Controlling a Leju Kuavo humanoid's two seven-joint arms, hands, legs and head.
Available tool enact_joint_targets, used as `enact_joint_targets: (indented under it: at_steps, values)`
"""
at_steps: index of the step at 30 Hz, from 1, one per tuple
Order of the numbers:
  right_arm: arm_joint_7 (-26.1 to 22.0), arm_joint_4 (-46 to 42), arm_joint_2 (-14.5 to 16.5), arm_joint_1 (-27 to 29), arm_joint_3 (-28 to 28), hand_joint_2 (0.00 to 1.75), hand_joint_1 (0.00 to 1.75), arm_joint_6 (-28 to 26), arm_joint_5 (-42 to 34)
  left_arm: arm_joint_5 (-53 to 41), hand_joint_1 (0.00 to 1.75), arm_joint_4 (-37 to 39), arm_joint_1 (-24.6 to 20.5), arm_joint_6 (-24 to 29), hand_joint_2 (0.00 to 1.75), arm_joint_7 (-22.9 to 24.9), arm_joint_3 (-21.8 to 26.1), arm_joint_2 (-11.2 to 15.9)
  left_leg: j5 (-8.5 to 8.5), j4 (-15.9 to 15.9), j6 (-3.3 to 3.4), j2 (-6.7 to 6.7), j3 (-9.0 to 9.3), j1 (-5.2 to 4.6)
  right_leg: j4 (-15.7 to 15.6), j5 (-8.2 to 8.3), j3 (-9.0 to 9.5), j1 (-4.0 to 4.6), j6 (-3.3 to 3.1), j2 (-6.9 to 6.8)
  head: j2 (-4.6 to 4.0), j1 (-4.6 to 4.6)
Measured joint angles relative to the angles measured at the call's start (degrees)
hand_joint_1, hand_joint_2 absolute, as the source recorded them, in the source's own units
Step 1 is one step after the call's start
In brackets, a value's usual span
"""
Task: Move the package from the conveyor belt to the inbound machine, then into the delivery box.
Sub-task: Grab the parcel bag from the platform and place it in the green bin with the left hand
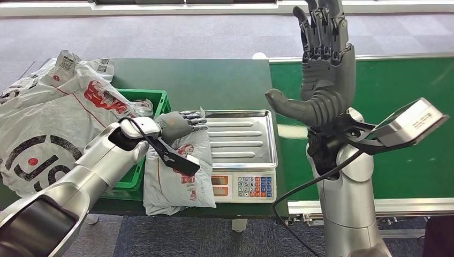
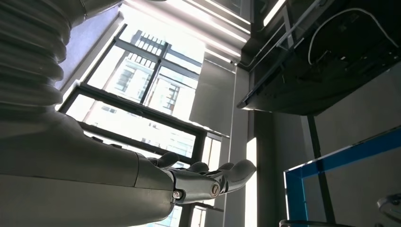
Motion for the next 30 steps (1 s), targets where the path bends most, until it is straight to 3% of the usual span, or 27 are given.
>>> enact_joint_targets:
  at_steps: [14, 30]
  values:
    - [-0.03, 0.05, 0.29, 0.00, 0.02, 1.75, 0.00, -0.01, 0.43, 3.01, 0.00, 2.47, -1.35, 3.41, 1.75, -2.45, -8.40, -1.29, -0.32, -0.25, -0.17, -0.08, 1.21, -0.02, -0.01, -0.48, 1.19, 0.00, -0.19, -0.20, 0.00, 0.01]
    - [-0.01, 0.05, 0.29, -0.01, 0.02, 1.75, 0.00, 0.01, 0.45, 3.27, 0.00, 2.49, -1.96, 3.57, 1.75, -2.68, -10.15, -1.17, -0.37, -0.28, -0.21, -0.10, 1.29, -0.02, -0.01, -0.54, 1.26, 0.01, -0.19, -0.22, 0.00, 0.00]
